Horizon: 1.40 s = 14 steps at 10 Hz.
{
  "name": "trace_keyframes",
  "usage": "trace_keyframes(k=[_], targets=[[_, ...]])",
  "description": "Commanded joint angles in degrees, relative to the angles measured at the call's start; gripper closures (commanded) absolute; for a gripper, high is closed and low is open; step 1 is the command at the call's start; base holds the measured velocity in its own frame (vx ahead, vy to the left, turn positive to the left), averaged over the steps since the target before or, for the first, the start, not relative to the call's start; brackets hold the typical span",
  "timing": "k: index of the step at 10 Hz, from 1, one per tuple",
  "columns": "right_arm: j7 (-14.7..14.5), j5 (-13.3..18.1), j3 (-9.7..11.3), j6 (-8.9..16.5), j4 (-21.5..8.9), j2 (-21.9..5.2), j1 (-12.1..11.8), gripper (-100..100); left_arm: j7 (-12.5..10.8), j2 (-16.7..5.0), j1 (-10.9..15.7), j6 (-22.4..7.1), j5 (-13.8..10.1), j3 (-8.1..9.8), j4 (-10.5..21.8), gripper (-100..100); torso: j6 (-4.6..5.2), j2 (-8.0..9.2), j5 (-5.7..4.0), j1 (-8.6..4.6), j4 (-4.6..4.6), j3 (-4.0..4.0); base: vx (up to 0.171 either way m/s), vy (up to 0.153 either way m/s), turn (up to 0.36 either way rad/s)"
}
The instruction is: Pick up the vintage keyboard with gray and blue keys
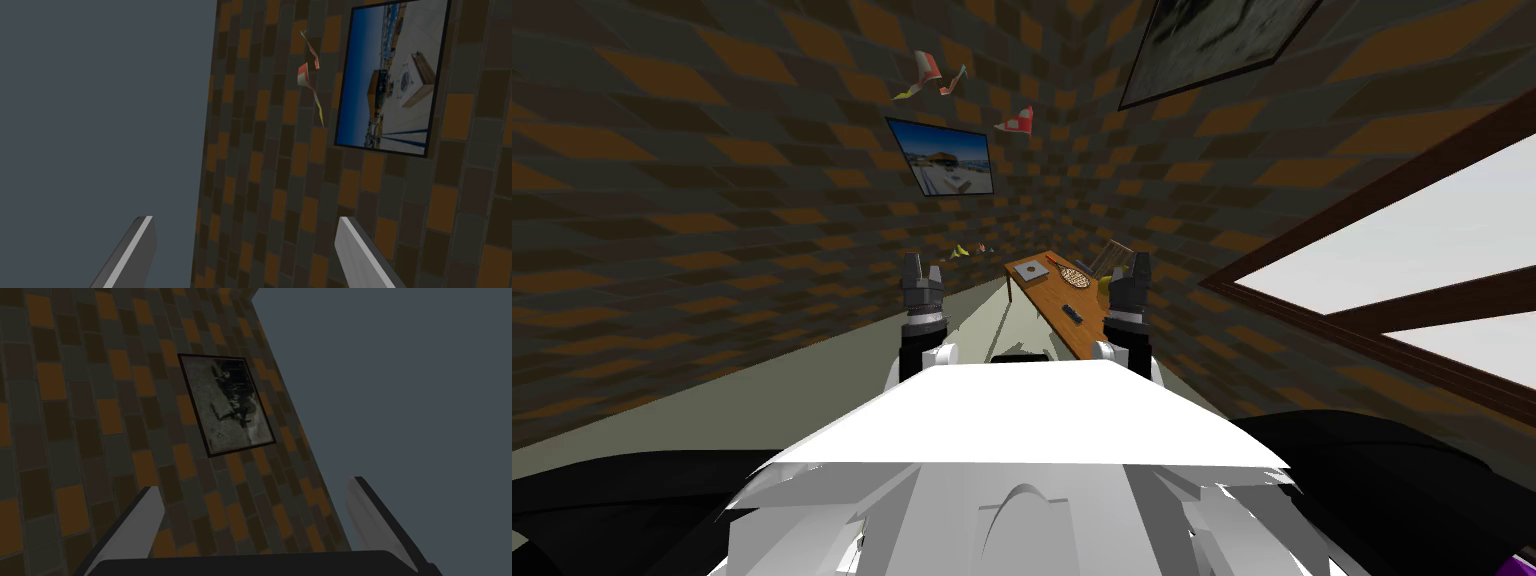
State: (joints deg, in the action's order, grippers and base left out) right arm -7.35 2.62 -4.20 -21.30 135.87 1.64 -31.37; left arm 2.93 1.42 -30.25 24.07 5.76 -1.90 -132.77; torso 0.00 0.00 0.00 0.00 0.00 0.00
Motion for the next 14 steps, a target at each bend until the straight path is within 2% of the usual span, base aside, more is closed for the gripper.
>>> trace_keyframes(k=[1, 2, 3, 5, 6, 8, 9, 11, 12, 14], targets=[[0.2, 0.2, 0.1, 0.6, -0.8, -2.7, -0.1, -100, 0.0, 0.0, 0.0, 0.0, 0.0, 0.00, 0.0, 0, 0.00, 0.00, 0.00, 0.00, 0.00, 0.00, 0.013, 0.023, 0.018], [0.4, 0.4, 0.2, 1.1, -1.6, -4.3, -0.3, -100, 0.0, 0.0, 0.0, 0.0, 0.0, 0.00, 0.0, 0, -0.01, -0.04, 0.01, 0.06, -0.01, -0.02, 0.036, 0.048, 0.022], [0.4, 0.4, 0.2, 1.1, -1.6, -4.6, -0.3, -100, 0.0, 0.0, 0.0, 0.0, 0.0, 0.00, 0.0, 0, 0.00, -0.11, 0.03, 0.14, -0.03, -0.06, 0.030, 0.038, 0.005], [1.0, 0.9, 0.4, 2.8, -3.9, -8.4, -0.7, -100, 0.0, 0.0, 0.0, 0.0, 0.0, 0.00, 0.0, 0, -0.01, -0.10, 0.03, 0.16, -0.03, -0.06, 0.029, 0.058, 0.029], [1.0, 0.9, 0.4, 2.8, -3.9, -8.8, -0.7, -100, 0.0, 0.0, 0.0, 0.0, 0.0, -0.01, 0.0, 0, -0.01, -0.14, 0.05, 0.23, -0.03, -0.08, 0.036, 0.064, 0.009], [1.9, 1.6, 0.7, 5.1, -6.9, -12.8, -1.2, -100, 0.0, 0.0, 0.0, 0.0, 0.0, -0.01, 0.0, 0, 0.00, -0.16, 0.06, 0.26, -0.04, -0.09, 0.058, 0.081, 0.037], [1.9, 1.6, 0.7, 5.1, -6.9, -13.0, -1.2, -100, 0.0, 0.0, 0.0, 0.0, 0.0, -0.01, 0.0, 0, -0.01, -0.26, 0.06, 0.31, -0.06, -0.15, 0.055, 0.069, 0.013], [3.0, 2.5, 1.0, 7.9, -10.5, -16.6, -1.9, -100, 0.0, 0.0, 0.0, 0.0, 0.0, -0.01, 0.0, 0, 0.00, -0.21, 0.06, 0.28, -0.05, -0.13, 0.058, 0.098, 0.042], [3.0, 2.5, 1.0, 7.9, -10.5, -17.3, -1.9, -100, 0.0, 0.0, 0.0, 0.0, 0.0, -0.01, 0.0, 0, -0.01, -0.24, 0.09, 0.40, -0.06, -0.14, 0.068, 0.090, 0.011], [4.3, 3.6, 1.4, 11.0, -14.1, -20.9, -2.7, -100, 0.0, 0.0, 0.0, 0.0, 0.0, -0.01, 0.0, 0, -0.01, -0.29, 0.08, 0.36, -0.07, -0.17, 0.085, 0.105, 0.053]])
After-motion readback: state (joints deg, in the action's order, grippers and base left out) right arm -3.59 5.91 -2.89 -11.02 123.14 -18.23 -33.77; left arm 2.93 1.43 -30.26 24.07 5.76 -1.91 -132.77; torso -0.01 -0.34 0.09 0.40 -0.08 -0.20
